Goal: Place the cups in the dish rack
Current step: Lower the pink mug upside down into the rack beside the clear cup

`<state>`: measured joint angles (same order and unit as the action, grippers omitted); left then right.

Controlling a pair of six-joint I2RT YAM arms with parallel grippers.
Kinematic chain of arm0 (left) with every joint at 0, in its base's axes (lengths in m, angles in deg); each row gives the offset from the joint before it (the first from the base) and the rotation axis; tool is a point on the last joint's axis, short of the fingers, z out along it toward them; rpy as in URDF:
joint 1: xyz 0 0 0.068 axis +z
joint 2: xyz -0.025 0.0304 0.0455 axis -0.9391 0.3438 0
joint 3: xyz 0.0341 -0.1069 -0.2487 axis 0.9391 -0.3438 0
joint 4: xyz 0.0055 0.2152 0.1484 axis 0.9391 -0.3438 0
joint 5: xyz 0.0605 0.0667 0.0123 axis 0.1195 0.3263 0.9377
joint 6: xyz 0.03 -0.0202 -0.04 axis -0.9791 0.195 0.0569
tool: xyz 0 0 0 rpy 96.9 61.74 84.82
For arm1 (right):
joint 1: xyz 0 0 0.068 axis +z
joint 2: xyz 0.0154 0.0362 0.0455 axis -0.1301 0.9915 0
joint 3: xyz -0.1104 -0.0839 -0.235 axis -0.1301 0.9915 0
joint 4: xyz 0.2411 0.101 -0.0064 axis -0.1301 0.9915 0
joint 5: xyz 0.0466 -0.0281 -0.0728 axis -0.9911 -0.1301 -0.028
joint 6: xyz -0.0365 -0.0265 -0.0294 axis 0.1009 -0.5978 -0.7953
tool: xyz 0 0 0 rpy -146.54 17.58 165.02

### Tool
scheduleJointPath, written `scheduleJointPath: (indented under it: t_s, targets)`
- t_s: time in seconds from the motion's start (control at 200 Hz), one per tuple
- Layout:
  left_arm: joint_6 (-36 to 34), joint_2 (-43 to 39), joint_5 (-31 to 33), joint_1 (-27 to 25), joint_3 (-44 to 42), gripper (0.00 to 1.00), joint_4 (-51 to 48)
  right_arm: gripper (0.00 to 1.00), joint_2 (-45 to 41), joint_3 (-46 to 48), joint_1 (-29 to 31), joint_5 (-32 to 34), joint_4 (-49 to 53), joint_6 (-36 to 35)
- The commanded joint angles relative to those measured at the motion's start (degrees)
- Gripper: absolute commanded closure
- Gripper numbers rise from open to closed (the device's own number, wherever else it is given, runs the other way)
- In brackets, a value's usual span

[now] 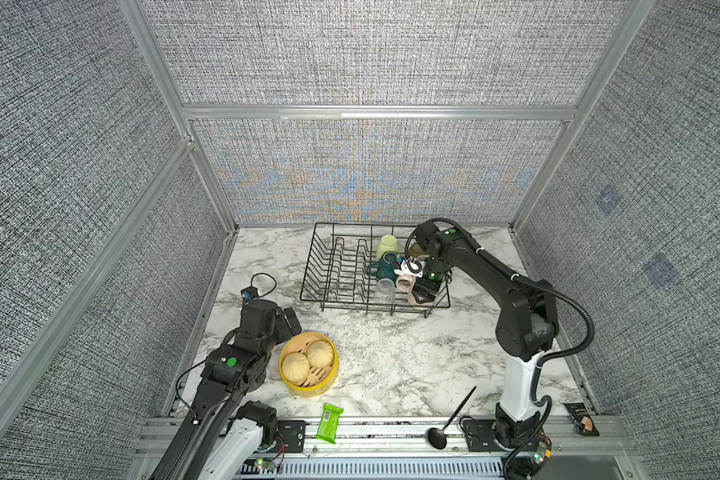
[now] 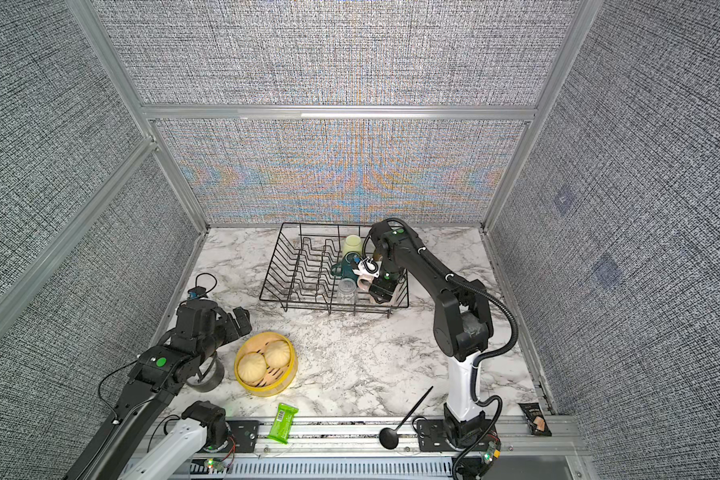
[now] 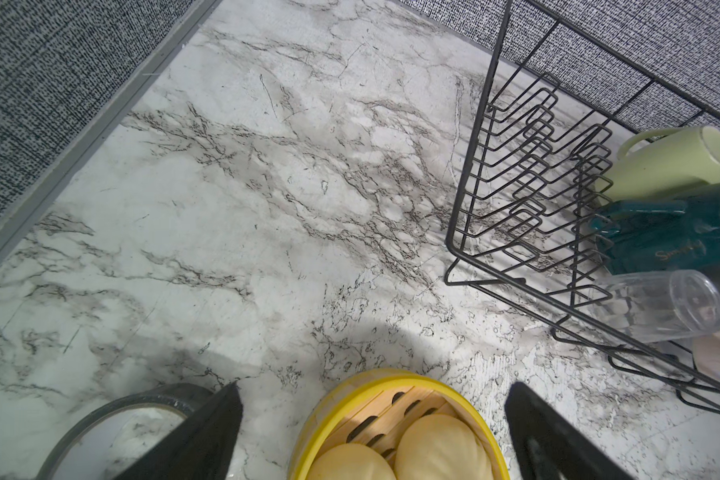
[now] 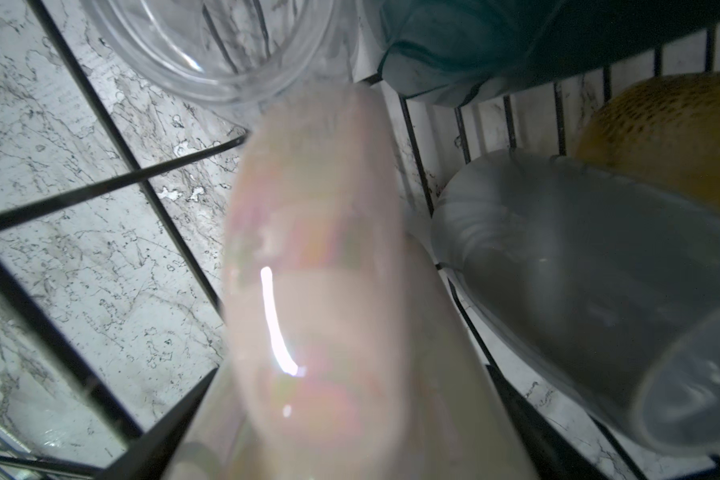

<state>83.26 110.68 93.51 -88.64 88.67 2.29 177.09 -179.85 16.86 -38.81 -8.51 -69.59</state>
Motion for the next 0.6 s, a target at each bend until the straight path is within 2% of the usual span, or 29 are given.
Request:
scheduleJointPath:
  t_s: [0.0, 0.435, 0.52, 0.595]
  targets:
    - [-0.46, 0.42, -0.65, 0.02, 0.08, 0.01, 1.26, 0.31, 0.68, -0.55, 0.09, 0.0, 1.25, -0.98]
    - [0.83, 1.61, -1.44, 0.02, 0.34, 0.01, -0.12, 0.16, 0.05, 0.28, 0.89, 3.06, 0.31, -0.63]
    - [1.29, 2.22, -2.97, 0.02, 0.13, 0.01, -0.16, 0.02, -0.3, 0.34, 0.89, 3.63, -0.39, -0.05]
    - [1.94, 2.79, -4.6, 0.02, -0.31, 0.01, 0.7, 0.01, -1.14, 0.33, 0.89, 3.42, -0.32, 0.51]
